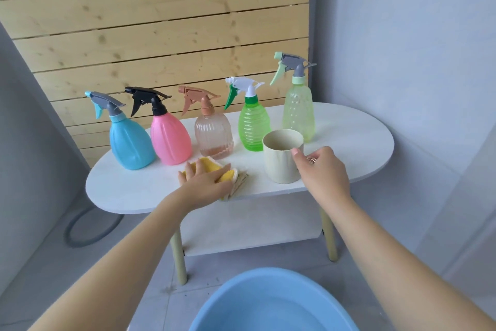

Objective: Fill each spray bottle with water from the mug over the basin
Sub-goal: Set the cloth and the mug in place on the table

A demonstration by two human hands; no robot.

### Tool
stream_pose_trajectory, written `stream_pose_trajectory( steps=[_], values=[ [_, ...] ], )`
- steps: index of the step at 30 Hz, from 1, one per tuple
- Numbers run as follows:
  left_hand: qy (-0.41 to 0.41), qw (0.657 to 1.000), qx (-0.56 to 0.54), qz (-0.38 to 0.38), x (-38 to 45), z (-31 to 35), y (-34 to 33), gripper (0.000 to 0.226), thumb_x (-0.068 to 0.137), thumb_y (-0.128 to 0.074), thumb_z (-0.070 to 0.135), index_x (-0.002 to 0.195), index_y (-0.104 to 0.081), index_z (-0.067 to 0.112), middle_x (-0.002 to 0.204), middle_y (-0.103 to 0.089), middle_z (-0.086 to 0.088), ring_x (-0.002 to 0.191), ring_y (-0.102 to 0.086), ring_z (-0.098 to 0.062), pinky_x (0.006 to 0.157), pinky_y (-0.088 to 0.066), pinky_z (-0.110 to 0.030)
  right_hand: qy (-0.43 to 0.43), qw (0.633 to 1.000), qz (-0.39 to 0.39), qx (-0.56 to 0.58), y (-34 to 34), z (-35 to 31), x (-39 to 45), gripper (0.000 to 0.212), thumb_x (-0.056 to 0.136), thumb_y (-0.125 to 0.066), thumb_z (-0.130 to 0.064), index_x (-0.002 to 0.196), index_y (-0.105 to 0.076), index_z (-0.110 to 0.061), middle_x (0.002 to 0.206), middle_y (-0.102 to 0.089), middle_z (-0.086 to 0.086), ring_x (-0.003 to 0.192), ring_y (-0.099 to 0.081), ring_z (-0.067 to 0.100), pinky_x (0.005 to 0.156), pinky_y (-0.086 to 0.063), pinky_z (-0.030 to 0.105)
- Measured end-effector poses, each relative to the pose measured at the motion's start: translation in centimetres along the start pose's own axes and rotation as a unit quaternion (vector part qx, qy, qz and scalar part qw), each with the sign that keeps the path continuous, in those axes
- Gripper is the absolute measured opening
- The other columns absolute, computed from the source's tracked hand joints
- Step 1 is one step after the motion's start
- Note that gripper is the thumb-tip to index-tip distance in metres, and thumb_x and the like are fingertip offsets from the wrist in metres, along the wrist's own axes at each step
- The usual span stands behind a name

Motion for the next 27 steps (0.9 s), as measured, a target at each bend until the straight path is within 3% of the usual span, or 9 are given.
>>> stream_pose_trajectory(
  steps=[3,6,9,16,21,27],
  values=[
    [0.063,0.997,-0.016,0.051,0.1,1.6,-0.8,0.075,0.085,-0.029,0.074,0.149,-0.008,0.042,0.157,0.014,-0.018,0.141,0.022,-0.039,0.111,0.010,-0.057,-0.021,0.999,-0.026,0.018,-0.5,0.5,-0.1,0.046,0.086,-0.055,-0.055,0.093,-0.049,-0.011,0.084,-0.055,-0.002,0.082,-0.052,0.023,0.066,-0.041,0.032],
    [0.056,0.993,0.043,0.096,0.9,3.1,-1.9,0.076,0.085,-0.025,0.075,0.150,-0.009,0.038,0.156,0.013,-0.021,0.142,0.020,-0.040,0.112,0.010,-0.060,-0.023,0.998,-0.018,0.052,-0.1,0.8,0.3,0.044,0.084,-0.060,-0.052,0.073,-0.044,-0.013,0.068,-0.049,-0.003,0.074,-0.051,0.024,0.052,-0.031,0.030],
    [0.029,0.993,0.051,0.098,1.5,4.1,-2.4,0.072,0.088,-0.025,0.071,0.150,-0.012,0.037,0.157,0.010,-0.021,0.142,0.018,-0.040,0.111,0.011,-0.061,0.004,0.998,0.037,0.059,2.1,1.2,0.9,0.039,0.086,-0.062,-0.044,0.081,-0.053,-0.006,0.074,-0.058,0.002,0.079,-0.056,0.027,0.058,-0.030,0.031],
    [-0.052,0.991,0.061,0.108,2.0,9.3,-4.0,0.067,0.090,-0.029,0.067,0.149,-0.018,0.037,0.157,0.004,-0.018,0.143,0.014,-0.036,0.112,0.007,-0.061,0.052,0.985,0.145,0.073,7.5,2.9,1.2,0.027,0.090,-0.062,-0.027,0.085,-0.046,-0.006,0.067,-0.047,-0.006,0.074,-0.049,0.027,0.063,-0.034,0.032],
    [-0.113,0.987,0.071,0.094,2.3,15.2,-5.8,0.069,0.089,-0.030,0.068,0.149,-0.018,0.037,0.157,0.005,-0.019,0.143,0.014,-0.037,0.113,0.008,-0.059,0.055,0.982,0.174,0.053,9.6,4.1,1.9,0.025,0.091,-0.061,-0.024,0.084,-0.044,-0.007,0.064,-0.043,-0.009,0.075,-0.050,0.030,0.082,-0.042,0.042],
    [-0.166,0.978,0.096,0.078,2.7,21.1,-7.6,0.070,0.090,-0.032,0.066,0.150,-0.017,0.034,0.157,0.006,-0.019,0.143,0.014,-0.038,0.112,0.009,-0.059,0.072,0.969,0.234,0.036,12.3,5.1,2.4,0.024,0.090,-0.062,-0.023,0.084,-0.047,-0.005,0.076,-0.058,0.005,0.073,-0.051,0.029,0.070,-0.042,0.040]
  ],
)
Point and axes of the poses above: each hand's wrist, its own x-axis towards the middle knuckle, its own y-axis out of the back of the hand, z = x × y, the point moved 5 cm from there along x, towards the middle knuckle
